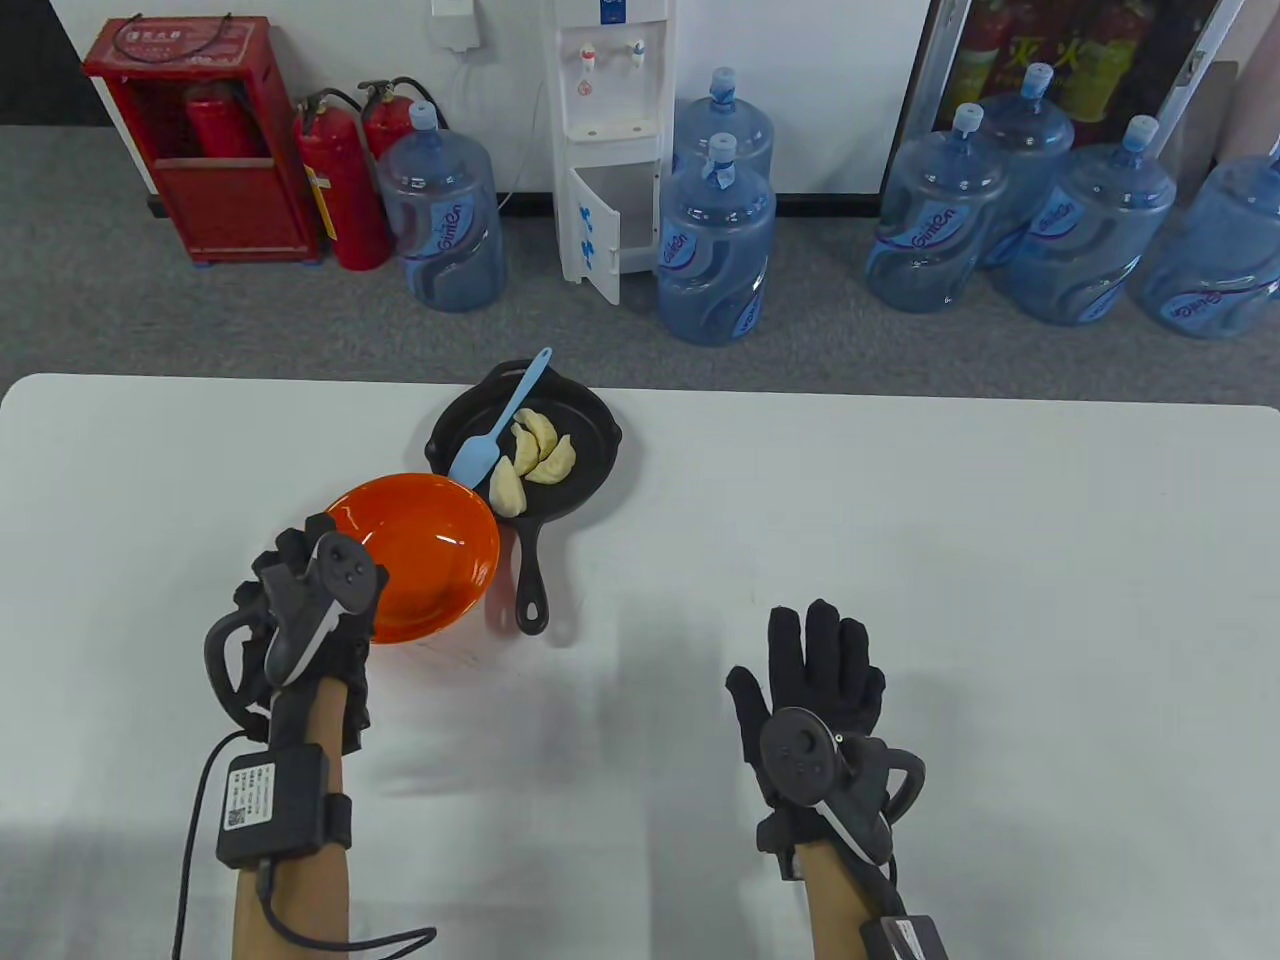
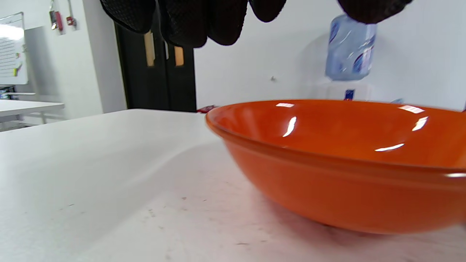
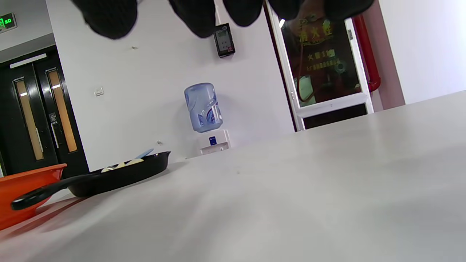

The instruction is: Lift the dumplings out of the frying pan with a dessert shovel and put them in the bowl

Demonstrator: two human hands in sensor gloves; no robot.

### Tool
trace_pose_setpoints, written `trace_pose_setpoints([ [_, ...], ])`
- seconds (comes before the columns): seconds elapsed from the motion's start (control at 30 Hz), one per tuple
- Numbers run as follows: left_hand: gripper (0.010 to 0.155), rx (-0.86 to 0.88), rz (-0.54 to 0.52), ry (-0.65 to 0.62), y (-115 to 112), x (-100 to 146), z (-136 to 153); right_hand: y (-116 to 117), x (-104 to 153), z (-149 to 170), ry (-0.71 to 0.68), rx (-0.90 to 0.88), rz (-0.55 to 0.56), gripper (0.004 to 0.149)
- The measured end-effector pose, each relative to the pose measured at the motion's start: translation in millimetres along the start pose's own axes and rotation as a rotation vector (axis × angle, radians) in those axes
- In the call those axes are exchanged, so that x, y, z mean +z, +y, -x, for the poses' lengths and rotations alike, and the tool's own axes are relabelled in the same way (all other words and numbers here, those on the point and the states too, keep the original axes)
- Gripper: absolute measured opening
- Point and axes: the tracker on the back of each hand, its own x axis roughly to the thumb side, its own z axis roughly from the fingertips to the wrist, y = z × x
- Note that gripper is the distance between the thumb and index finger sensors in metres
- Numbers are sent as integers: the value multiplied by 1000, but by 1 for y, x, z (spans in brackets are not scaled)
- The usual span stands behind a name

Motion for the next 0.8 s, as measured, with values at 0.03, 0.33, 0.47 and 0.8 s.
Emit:
trace_pose_setpoints([
  [0.03,78,-10,12,25,-4,-6,3,1,0,0,2,5,-5,72],
  [0.33,76,51,234,170,-42,-32,22,4,-2,1,16,19,-26,72],
  [0.47,71,144,256,207,-50,-36,25,4,-2,1,14,22,-24,72],
  [0.8,50,382,267,307,-57,-44,36,5,-3,3,24,5,-16,72],
])
